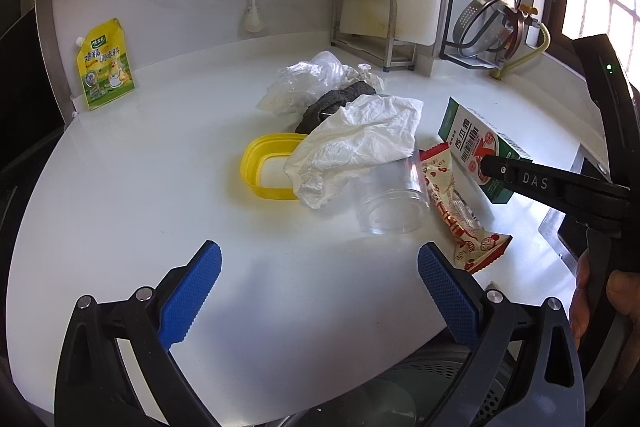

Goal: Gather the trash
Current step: 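Reach to the green-and-white juice carton and close the right tool on it, then grasp the red-and-white snack wrapper with the left tool while the right tool holds the carton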

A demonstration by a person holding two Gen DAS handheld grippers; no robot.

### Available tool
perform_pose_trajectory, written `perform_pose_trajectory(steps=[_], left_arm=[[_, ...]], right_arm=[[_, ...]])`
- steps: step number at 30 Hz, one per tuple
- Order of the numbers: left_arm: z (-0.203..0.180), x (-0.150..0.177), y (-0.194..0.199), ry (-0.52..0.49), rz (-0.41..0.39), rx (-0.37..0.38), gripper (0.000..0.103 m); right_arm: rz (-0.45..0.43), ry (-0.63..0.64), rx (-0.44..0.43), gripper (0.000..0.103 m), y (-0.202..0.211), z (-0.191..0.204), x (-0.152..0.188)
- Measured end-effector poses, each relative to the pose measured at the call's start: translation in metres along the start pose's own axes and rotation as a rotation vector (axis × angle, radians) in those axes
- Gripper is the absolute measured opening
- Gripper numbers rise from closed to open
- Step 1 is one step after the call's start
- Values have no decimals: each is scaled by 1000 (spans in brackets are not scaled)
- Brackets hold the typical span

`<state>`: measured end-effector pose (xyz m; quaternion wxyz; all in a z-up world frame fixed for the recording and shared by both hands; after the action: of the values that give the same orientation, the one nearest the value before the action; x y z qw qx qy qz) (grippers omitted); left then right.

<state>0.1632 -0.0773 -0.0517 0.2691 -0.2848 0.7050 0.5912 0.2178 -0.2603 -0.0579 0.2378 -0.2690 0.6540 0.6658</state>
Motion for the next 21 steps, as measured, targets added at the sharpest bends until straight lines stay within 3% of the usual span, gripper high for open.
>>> perform_pose_trajectory(steps=[8,15,21], left_arm=[[-36,5,-4,34,26,58,97],[-71,17,-18,27,75,44,97],[-82,15,-36,50,103,-23,97]], right_arm=[[-60,-53,15,25,30,-47,17],[-125,-104,40,25,46,-82,23],[-159,-183,16,25,55,-102,29]])
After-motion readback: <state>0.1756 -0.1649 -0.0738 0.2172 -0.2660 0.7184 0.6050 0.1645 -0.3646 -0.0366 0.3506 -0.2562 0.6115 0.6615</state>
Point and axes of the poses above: each gripper's, at about its wrist camera, not at the fingertips, and y roughly against the way its jaws point, z to its left, x to its underside, the point moved 4 cm from there along -y, roughly the way its jaws point, and after that the axes turned 10 degrees about y, right-handed, at the moved point
